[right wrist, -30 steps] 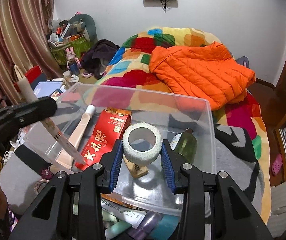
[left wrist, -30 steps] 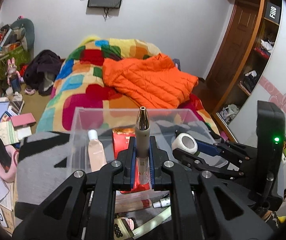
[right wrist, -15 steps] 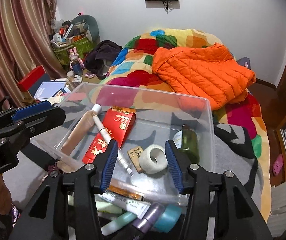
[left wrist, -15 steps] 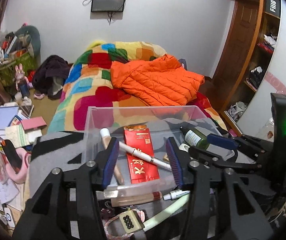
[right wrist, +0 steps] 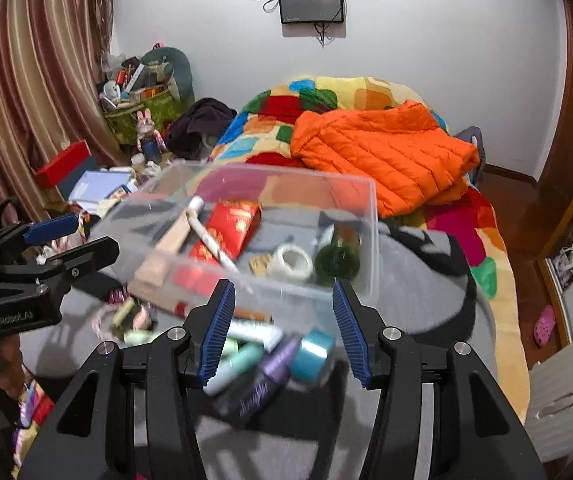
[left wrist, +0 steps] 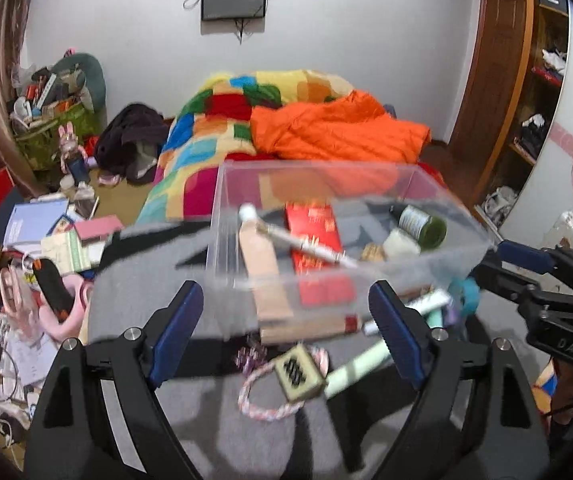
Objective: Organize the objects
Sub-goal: 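Grasp the dotted pale-green block with the left tool while the right tool grasps the purple-black spray bottle, then carry the block and spray bottle into the clear bin and open both tools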
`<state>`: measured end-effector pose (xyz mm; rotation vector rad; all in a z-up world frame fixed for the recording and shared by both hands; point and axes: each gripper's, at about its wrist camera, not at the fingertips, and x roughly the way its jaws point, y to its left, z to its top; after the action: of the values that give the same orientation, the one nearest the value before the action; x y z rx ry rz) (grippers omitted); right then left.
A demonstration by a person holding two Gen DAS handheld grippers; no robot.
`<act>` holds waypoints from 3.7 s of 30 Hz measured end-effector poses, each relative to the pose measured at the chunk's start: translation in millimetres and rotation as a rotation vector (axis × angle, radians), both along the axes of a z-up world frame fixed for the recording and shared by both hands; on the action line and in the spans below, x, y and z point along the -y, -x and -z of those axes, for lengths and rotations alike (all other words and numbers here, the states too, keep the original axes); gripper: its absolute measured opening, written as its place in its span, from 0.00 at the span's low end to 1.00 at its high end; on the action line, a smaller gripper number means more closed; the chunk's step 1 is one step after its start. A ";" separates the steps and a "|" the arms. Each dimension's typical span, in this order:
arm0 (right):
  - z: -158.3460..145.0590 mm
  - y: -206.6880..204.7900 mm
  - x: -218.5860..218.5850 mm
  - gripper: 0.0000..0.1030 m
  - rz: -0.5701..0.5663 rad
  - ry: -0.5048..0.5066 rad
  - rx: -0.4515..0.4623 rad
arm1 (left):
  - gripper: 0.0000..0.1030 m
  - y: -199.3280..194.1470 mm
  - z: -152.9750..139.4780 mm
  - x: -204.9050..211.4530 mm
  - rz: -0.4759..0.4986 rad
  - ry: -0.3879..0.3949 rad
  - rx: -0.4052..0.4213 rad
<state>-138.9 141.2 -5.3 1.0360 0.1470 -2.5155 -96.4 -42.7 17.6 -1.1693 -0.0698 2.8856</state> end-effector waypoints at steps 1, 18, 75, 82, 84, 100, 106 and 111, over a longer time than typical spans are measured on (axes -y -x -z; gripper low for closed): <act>4.5 -3.1 -0.7 0.46 0.000 -0.004 0.012 | 0.83 -1.8 4.0 0.8 -0.001 0.000 0.010; 55.1 -16.6 -0.4 0.46 -0.008 0.015 0.141 | 0.46 -8.3 54.1 0.8 0.048 -0.112 0.159; -1.5 -51.7 -39.7 0.23 -0.003 0.083 0.016 | 0.23 -45.0 -19.1 10.3 0.025 -0.105 -0.069; -27.9 -32.1 -19.5 0.23 -0.025 0.095 -0.068 | 0.23 -26.0 -40.7 3.8 0.026 -0.101 -0.120; -31.5 -20.0 -10.7 0.23 -0.038 0.097 -0.076 | 0.23 -17.7 -45.6 3.8 0.025 -0.101 -0.131; 7.0 61.5 47.1 0.23 -0.064 0.094 0.088 | 0.23 58.1 -6.4 3.3 0.028 -0.140 -0.001; 9.0 63.8 61.7 0.23 -0.065 0.053 0.086 | 0.23 67.5 7.4 7.4 0.017 -0.164 0.034; 9.9 63.0 65.8 0.23 -0.068 0.023 0.089 | 0.26 65.8 6.7 9.8 0.013 -0.162 0.036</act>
<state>-201.9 75.4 -15.2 1.1131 0.1254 -2.4004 -162.2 -52.5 10.9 -1.1869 -0.2902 2.7859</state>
